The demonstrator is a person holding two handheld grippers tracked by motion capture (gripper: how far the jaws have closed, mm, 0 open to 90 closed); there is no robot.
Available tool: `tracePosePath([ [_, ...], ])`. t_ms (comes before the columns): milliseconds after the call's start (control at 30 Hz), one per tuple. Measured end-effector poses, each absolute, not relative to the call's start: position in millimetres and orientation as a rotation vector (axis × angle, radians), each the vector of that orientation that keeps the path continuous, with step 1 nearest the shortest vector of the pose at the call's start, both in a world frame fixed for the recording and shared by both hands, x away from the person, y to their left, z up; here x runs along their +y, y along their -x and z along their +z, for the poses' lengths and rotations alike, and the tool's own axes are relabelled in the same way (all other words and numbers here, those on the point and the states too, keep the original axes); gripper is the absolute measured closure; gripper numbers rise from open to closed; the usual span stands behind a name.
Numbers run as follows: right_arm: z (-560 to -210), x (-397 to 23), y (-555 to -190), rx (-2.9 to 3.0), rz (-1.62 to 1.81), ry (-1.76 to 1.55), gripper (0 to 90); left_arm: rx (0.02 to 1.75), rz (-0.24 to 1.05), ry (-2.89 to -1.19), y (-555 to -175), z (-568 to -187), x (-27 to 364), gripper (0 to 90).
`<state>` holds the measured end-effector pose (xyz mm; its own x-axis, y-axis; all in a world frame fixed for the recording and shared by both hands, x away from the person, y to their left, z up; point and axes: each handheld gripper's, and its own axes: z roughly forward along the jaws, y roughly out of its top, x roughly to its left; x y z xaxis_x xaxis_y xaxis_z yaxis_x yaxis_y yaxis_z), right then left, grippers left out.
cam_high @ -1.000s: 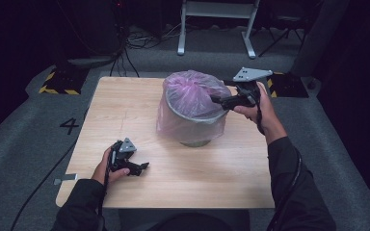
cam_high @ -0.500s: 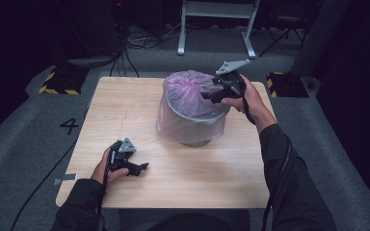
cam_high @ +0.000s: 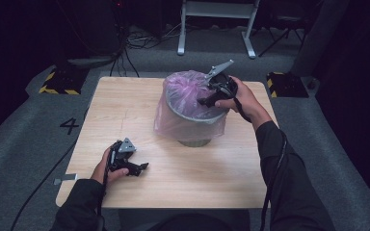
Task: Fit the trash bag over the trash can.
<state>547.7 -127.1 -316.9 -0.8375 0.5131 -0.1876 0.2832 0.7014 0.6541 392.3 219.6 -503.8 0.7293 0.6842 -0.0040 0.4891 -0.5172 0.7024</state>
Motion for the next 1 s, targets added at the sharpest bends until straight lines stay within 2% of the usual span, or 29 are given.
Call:
tracePosePath([
  [700,-326,-120,-559,2.714,0.620,-0.640,26.6,0.882,0.356,-2.224,-392,-504,220,10.4],
  [1000,-303,-129,-557,2.619,0.847,-0.657,27.3,0.883,0.357,-2.223,-392,-504,220,10.4],
])
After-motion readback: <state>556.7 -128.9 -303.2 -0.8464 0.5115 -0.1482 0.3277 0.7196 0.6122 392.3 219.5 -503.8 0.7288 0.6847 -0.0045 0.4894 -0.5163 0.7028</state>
